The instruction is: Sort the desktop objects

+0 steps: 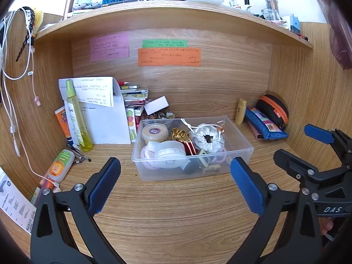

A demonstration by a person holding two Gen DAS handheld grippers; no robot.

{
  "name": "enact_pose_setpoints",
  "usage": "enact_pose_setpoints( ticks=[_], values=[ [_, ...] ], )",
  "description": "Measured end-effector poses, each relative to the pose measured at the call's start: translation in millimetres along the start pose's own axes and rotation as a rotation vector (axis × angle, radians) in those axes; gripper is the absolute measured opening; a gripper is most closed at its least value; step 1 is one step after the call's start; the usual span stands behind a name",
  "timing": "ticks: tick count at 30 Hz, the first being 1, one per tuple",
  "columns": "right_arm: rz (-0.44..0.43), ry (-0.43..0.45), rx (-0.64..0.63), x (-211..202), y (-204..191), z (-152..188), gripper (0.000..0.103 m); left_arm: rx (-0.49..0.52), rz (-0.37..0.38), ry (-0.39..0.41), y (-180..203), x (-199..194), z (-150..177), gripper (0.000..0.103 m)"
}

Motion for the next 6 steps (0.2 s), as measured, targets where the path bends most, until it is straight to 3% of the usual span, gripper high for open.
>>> enact_pose_setpoints(
  ticks=[6],
  values=[
    [0.007,-0.02,0.003,6.5,3.0,4.7,0.103,0.009,0.0,-0.006,3.2,8.2,1.4,0.101]
  ],
)
Point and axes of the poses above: each gripper's, at about its wrist camera, not at the fingertips, and x roughly the way its jaws point, y to its right, z to its underside, the point moved 10 cm from there along x, roughly the way its jaws point, and after that the axes turned 2 degrees about -x, right-handed, at the moved point
